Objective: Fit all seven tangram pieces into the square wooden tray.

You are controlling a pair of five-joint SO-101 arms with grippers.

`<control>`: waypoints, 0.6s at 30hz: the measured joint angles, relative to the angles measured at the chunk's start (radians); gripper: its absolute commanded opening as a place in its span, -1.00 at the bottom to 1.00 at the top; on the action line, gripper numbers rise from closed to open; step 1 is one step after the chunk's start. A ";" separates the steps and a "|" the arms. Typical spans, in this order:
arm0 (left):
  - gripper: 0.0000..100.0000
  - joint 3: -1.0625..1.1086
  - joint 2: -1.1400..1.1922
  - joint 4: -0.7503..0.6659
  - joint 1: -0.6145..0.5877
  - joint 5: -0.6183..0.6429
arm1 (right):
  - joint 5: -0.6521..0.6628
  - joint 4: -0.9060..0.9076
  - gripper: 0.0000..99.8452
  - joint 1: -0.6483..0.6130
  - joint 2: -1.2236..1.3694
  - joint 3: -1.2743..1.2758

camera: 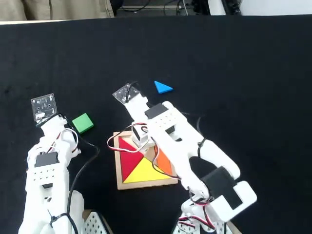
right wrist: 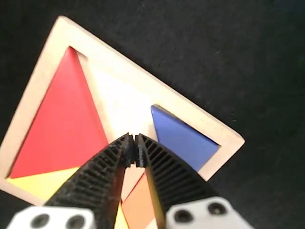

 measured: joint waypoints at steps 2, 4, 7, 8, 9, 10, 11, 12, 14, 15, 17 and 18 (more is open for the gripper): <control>-0.93 0.000 0.000 0.000 0.000 0.000 | 0.000 0.000 -0.98 0.000 0.005 0.005; -0.93 0.000 0.000 0.000 0.000 0.000 | 0.000 -0.002 -0.98 0.000 0.006 0.008; -0.93 0.000 0.000 0.000 0.000 0.000 | 0.000 -0.002 -0.98 0.000 0.006 0.031; -0.93 0.000 0.000 0.000 0.000 0.000 | 0.000 -0.002 -0.98 0.000 0.006 0.037; -0.93 0.000 0.000 0.000 0.000 0.000 | 0.000 -0.002 -0.98 0.000 0.008 0.040; -0.93 0.000 0.000 0.000 0.000 0.000 | 0.000 -0.002 -0.98 0.000 0.008 0.046; -0.93 0.000 0.000 0.000 0.000 0.000 | 0.000 -0.002 -0.98 0.000 0.008 0.049; -0.93 0.000 0.000 0.000 0.000 0.000 | 0.000 -0.002 -0.98 0.000 0.008 0.049; -0.93 0.000 0.000 0.000 0.000 0.000 | 0.000 -0.002 -0.98 0.000 0.008 0.052; -0.93 0.000 0.000 0.000 0.000 0.000 | 0.000 -0.002 -0.98 0.000 0.008 0.054; -0.93 0.000 0.000 0.000 0.000 0.000 | 0.000 -0.002 -0.98 0.000 0.008 0.054; -0.93 0.000 0.000 0.000 0.000 0.000 | 0.000 -0.002 -0.98 0.000 0.008 0.054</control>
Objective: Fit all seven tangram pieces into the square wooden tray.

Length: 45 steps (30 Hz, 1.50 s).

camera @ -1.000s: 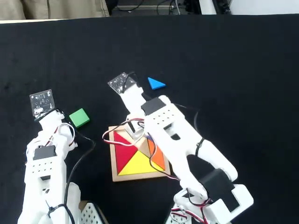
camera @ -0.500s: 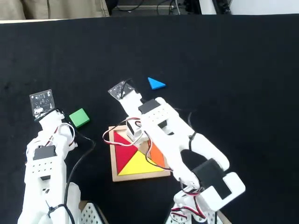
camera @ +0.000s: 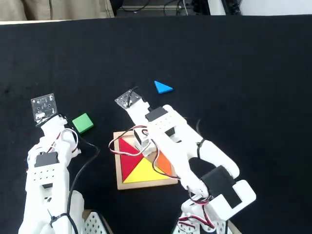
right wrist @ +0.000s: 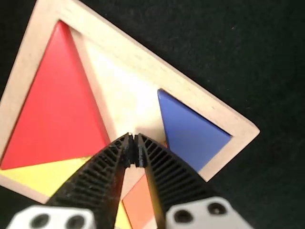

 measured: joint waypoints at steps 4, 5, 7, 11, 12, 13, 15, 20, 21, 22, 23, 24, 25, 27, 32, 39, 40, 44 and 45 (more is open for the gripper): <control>-0.93 0.000 0.000 0.000 0.000 0.000 | 0.000 0.000 -0.98 0.000 0.000 0.000; -0.93 0.000 0.000 0.000 0.000 0.000 | 0.000 0.000 -0.98 0.000 0.002 0.000; -0.93 0.000 0.000 0.000 0.000 0.000 | 0.000 -0.009 -0.98 0.000 0.006 -0.002; -0.93 0.000 0.000 0.000 0.000 0.000 | 0.000 -0.018 -0.98 -0.014 0.048 -0.005; -0.93 0.000 0.000 0.000 0.000 0.000 | 0.002 -0.018 -0.98 -0.028 0.054 -0.008; -0.93 0.000 0.000 0.000 0.000 0.000 | 0.003 -0.015 -0.98 -0.037 0.057 -0.011; -0.93 0.000 0.000 0.000 0.000 0.000 | 0.002 -0.014 -0.98 -0.046 0.057 -0.011; -0.93 0.000 0.000 0.000 0.000 0.000 | 0.002 -0.012 -0.98 -0.052 0.052 -0.011; -0.93 0.000 0.000 0.000 0.000 0.000 | 0.002 -0.012 -0.98 -0.055 0.048 -0.011; -0.93 0.000 0.000 0.000 0.000 0.000 | 0.003 -0.009 -0.98 -0.061 0.048 -0.011; -0.93 0.000 0.000 0.000 0.000 0.000 | 0.009 -0.005 -0.98 -0.064 0.048 -0.011; -0.93 0.000 0.000 0.000 0.000 0.000 | 0.021 0.002 -0.98 -0.066 0.046 -0.011; -0.93 0.000 0.000 0.000 0.000 0.000 | 0.040 0.008 -0.98 -0.068 0.046 -0.011; -0.93 0.000 0.000 0.000 0.000 0.000 | 0.069 0.018 -0.98 -0.071 0.046 -0.011; -0.93 0.000 0.000 0.000 0.000 0.000 | 0.094 0.020 -0.98 -0.071 0.046 -0.011; -0.93 0.000 0.000 0.000 0.000 0.000 | 0.095 0.126 -0.98 -0.044 -0.020 -0.143; -0.93 0.000 0.000 0.000 0.000 0.000 | 0.089 0.155 -0.98 -0.029 -0.054 -0.184; -0.93 0.000 0.000 0.000 0.000 0.000 | 0.005 0.244 -0.98 0.037 -0.213 -0.339; -0.93 0.000 0.000 0.000 0.000 0.000 | -0.012 0.256 -0.98 0.049 -0.261 -0.370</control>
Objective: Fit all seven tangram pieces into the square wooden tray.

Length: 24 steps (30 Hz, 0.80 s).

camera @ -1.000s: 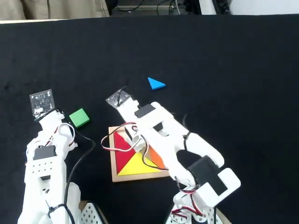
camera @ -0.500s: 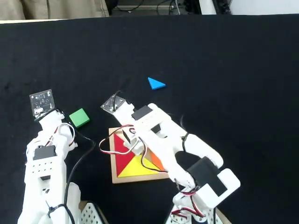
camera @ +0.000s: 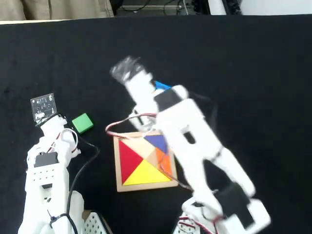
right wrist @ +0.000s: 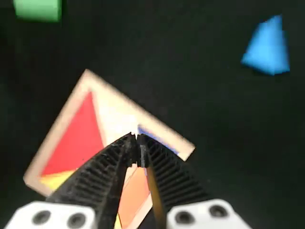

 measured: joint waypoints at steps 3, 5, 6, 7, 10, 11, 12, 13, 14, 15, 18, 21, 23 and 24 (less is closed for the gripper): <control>-0.93 0.000 0.000 0.000 0.000 0.000 | -0.025 0.049 -0.98 0.014 -0.150 -0.071; -0.93 0.000 0.000 0.000 0.000 0.000 | -0.029 0.077 -0.98 0.012 -0.255 -0.110; -0.93 0.000 0.000 0.000 0.000 0.000 | -0.031 0.089 -0.98 0.012 -0.308 -0.127; -0.93 0.000 0.000 0.000 0.000 0.000 | -0.032 0.101 -0.98 0.012 -0.356 -0.144; -0.93 0.000 0.000 0.000 0.000 0.000 | -0.038 0.161 -0.97 0.038 -0.477 -0.195; -0.93 0.000 0.000 0.000 0.000 0.000 | -0.054 0.176 -0.96 0.049 -0.508 -0.209; -0.93 0.000 0.000 0.000 0.000 0.000 | -0.078 0.190 -0.93 0.051 -0.535 -0.221; -0.93 0.000 0.000 0.000 0.000 0.000 | -0.103 0.199 -0.90 0.052 -0.555 -0.229; -0.93 0.000 0.000 0.000 0.000 0.000 | -0.124 0.204 -0.87 0.054 -0.575 -0.232; -0.93 0.000 0.000 0.000 0.000 0.000 | -0.147 0.209 -0.86 0.054 -0.588 -0.236; -0.93 0.000 0.000 0.000 0.000 0.000 | -0.183 0.210 -0.86 0.055 -0.618 -0.242; -0.93 0.000 0.000 0.000 0.000 0.000 | -0.190 0.210 -0.86 0.055 -0.626 -0.242; -0.93 0.000 0.000 0.000 0.000 0.000 | -0.198 0.210 -0.86 0.055 -0.626 -0.242; -0.93 0.000 0.000 0.000 0.000 0.000 | -0.204 0.210 -0.86 0.055 -0.626 -0.242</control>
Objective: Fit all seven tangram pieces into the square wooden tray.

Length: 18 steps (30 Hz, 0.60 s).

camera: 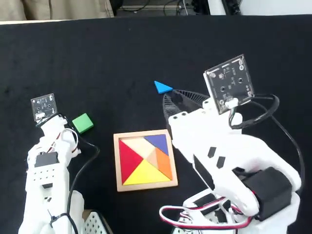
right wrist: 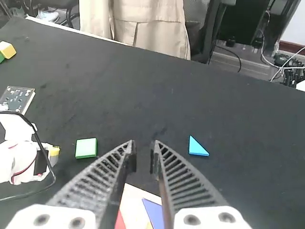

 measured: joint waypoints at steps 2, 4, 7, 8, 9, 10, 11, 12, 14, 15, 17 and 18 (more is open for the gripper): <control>-0.93 0.000 0.000 0.000 0.000 0.000 | -0.037 -0.012 -0.85 0.000 0.000 -0.023; -0.93 0.000 0.000 0.000 0.000 0.000 | -0.081 -0.012 -0.85 0.000 0.000 -0.063; -0.93 0.000 0.000 0.000 0.000 0.000 | -0.127 -0.009 -0.85 0.000 -0.014 -0.112; -0.93 0.000 0.000 0.000 0.000 0.000 | -0.132 -0.009 -0.85 -0.008 -0.014 -0.121; -0.93 0.000 0.000 0.000 0.000 0.000 | -0.135 -0.009 -0.85 -0.018 -0.014 -0.129; -0.93 0.000 0.000 0.000 0.000 0.000 | -0.137 -0.009 -0.85 -0.031 -0.014 -0.130; -0.93 0.000 0.000 0.000 0.000 0.000 | -0.140 -0.009 -0.85 -0.044 -0.012 -0.132; -0.93 0.000 0.000 0.000 0.000 0.000 | -0.140 -0.009 -0.85 -0.052 -0.012 -0.132; -0.93 0.000 0.000 0.000 0.000 0.000 | -0.140 -0.009 -0.85 -0.061 -0.012 -0.132; -0.93 0.000 0.000 0.000 0.000 0.000 | -0.140 -0.009 -0.85 -0.066 -0.012 -0.132; -0.93 0.000 0.000 0.000 0.000 0.000 | -0.140 -0.009 -0.85 -0.069 -0.012 -0.132; -0.93 0.000 0.000 0.000 0.000 0.000 | -0.140 -0.009 -0.85 -0.066 -0.012 -0.135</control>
